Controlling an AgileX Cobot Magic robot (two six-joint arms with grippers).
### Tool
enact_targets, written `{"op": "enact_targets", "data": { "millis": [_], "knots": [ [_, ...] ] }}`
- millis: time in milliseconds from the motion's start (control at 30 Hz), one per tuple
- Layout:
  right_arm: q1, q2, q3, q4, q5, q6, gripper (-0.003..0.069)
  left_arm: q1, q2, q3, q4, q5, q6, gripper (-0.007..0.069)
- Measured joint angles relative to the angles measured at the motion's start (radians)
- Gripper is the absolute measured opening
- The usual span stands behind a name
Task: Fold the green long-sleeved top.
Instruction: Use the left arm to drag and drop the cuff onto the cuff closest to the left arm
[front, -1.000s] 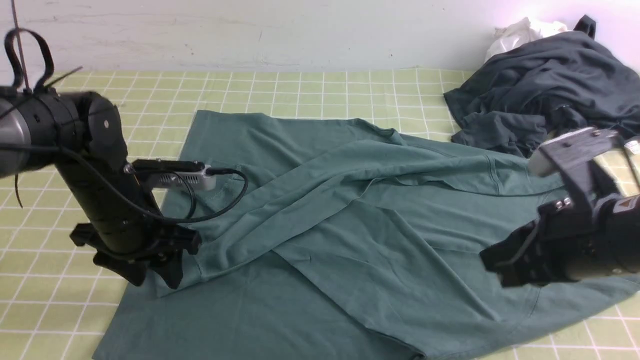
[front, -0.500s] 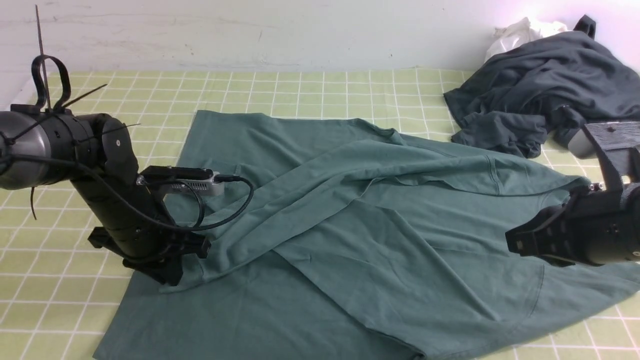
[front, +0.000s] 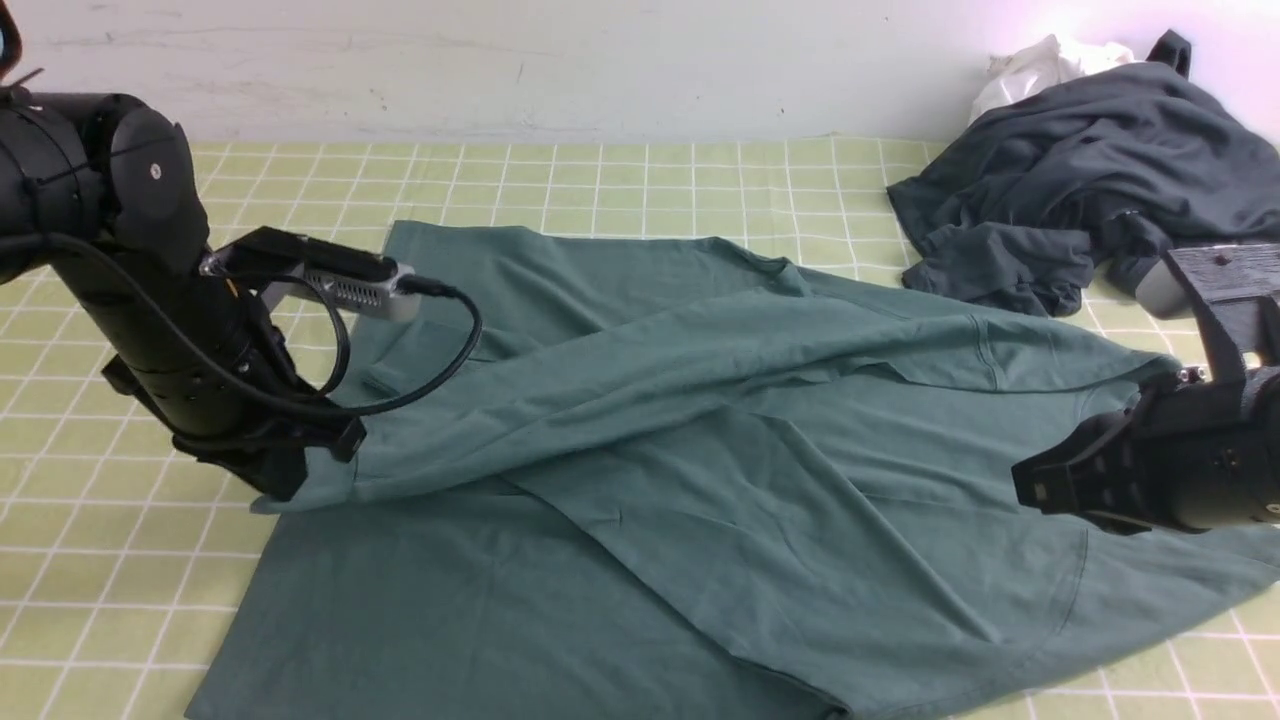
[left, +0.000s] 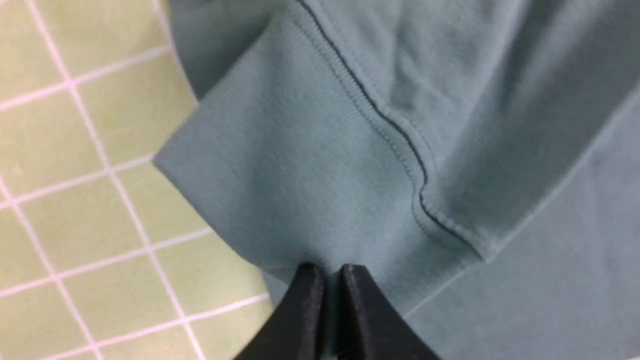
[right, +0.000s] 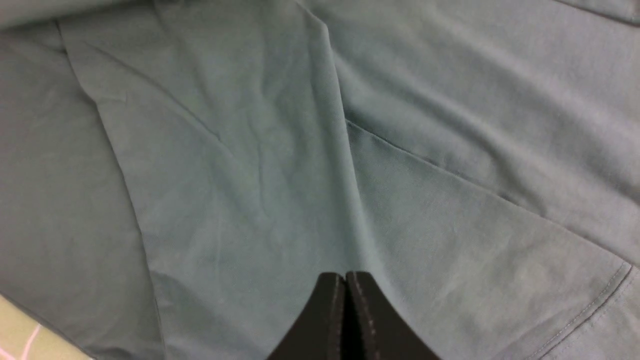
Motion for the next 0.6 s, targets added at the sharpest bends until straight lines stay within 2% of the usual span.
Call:
{"op": "enact_targets", "data": {
  "millis": [233,433,600],
  "knots": [
    [0.000,0.000,0.000,-0.004,0.000,0.000,-0.0010,0.000,0.020,0.000,0.017,0.007,0.000,0.0016],
    [0.000,0.000,0.000,-0.070,-0.012,0.021,-0.0004,0.000,0.021,0.000,0.016,0.006,-0.002,0.0016],
    [-0.030,0.058,-0.077,-0.154,-0.094,0.108,0.0055,0.000,0.021,0.000,-0.091,-0.045,-0.003,0.0016]
  ]
}}
